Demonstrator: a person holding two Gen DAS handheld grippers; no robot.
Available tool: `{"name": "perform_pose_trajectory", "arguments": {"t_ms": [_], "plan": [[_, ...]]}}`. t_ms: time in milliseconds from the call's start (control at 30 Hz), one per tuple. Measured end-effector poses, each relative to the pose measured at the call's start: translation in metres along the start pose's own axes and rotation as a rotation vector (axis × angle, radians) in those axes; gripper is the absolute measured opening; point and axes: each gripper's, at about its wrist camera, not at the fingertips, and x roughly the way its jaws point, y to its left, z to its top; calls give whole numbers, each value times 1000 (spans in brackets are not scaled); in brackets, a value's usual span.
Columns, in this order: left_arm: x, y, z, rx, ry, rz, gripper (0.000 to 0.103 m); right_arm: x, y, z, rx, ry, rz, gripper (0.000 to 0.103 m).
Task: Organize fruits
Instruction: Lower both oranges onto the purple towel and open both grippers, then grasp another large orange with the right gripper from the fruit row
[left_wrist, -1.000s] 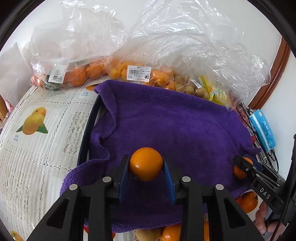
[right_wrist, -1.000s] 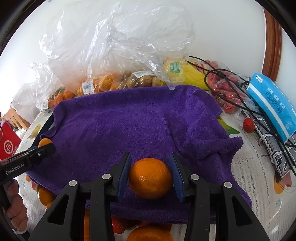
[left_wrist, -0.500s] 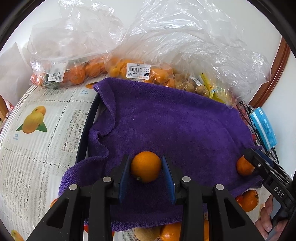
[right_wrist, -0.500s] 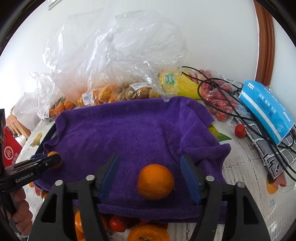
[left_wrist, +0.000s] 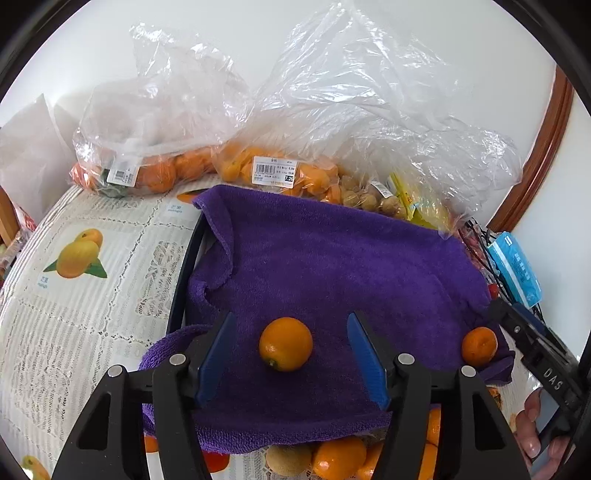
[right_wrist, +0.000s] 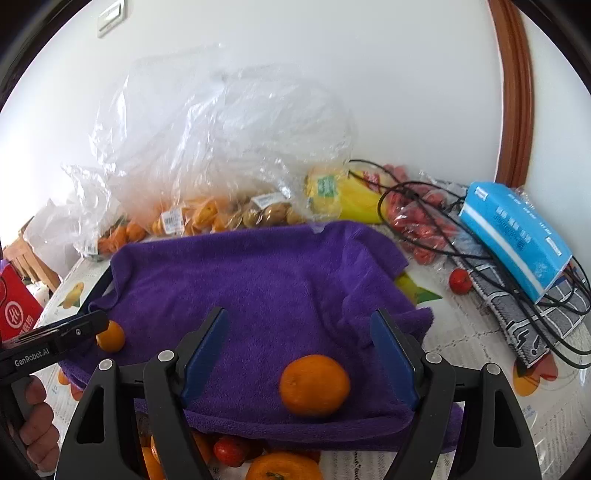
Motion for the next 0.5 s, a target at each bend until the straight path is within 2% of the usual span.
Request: {"name": "perform_pose_trajectory", "arguments": {"t_ms": [100,300,500], "plan": [[-4,-4,0,27,-10,23,61,-6,-4,1,19,-12,-25,83],[-21,-7,4,26,-47,16,63,-22,-1,0,18,11,-61,83],[-36,-11,6,44,-69,21,63,-48,10,-10,-47,0,-90,83]]}}
